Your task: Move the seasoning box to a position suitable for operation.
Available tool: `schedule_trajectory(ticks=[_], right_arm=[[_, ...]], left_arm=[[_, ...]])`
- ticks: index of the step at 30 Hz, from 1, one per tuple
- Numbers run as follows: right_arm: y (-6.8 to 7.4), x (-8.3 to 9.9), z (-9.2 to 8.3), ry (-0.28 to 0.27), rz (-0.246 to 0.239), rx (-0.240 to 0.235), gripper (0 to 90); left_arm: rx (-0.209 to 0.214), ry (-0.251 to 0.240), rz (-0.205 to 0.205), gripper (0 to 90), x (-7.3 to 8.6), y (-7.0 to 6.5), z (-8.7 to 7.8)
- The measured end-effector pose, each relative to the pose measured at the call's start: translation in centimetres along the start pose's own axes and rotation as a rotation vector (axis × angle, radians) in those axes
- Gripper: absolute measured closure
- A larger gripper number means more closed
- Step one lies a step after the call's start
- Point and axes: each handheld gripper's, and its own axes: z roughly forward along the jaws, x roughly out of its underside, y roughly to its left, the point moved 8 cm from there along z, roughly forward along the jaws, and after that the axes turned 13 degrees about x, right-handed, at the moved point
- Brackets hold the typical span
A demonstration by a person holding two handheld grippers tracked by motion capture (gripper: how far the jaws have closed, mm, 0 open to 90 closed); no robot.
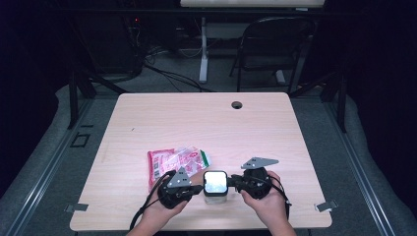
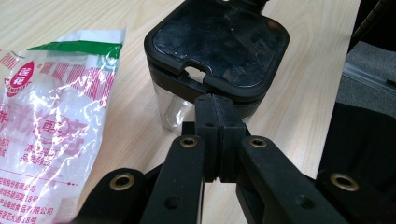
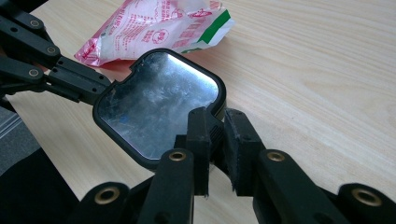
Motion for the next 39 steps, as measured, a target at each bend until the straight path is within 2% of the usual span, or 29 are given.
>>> schedule_trajectory(ticks=[7, 14, 25, 33, 34, 39], right_arm=[[0.0, 0.0, 0.0, 0.002, 0.009, -0.001, 81.2], [-0.2, 0.1, -0.1, 0.005, 0.012, -0.010, 81.8], [-0.1, 0.2, -0.1, -0.003, 0.006, 0.002, 80.8], [0.5, 0.1, -0.6, -0.001, -0.031, -0.005, 73.4], [0.7, 0.3, -0.8, 0.011, -0.047, -0.005, 71.4], [1.1, 0.4, -1.2, 0.017, -0.060, -0.010, 66.1]], left_arm=[[0.000, -0.017, -0.001, 90.0, -0.3, 0.0, -0.2], [0.006, -0.016, 0.007, 90.0, -0.5, -0.2, -0.1], [0.010, -0.015, 0.012, 89.9, -0.7, -0.2, 0.1], [0.015, -0.019, 0.015, 89.8, -1.0, -0.2, 0.0], [0.016, -0.017, 0.014, 89.6, -1.0, -0.2, -0.1], [0.018, -0.025, 0.017, 88.7, -1.5, -0.2, -0.2]])
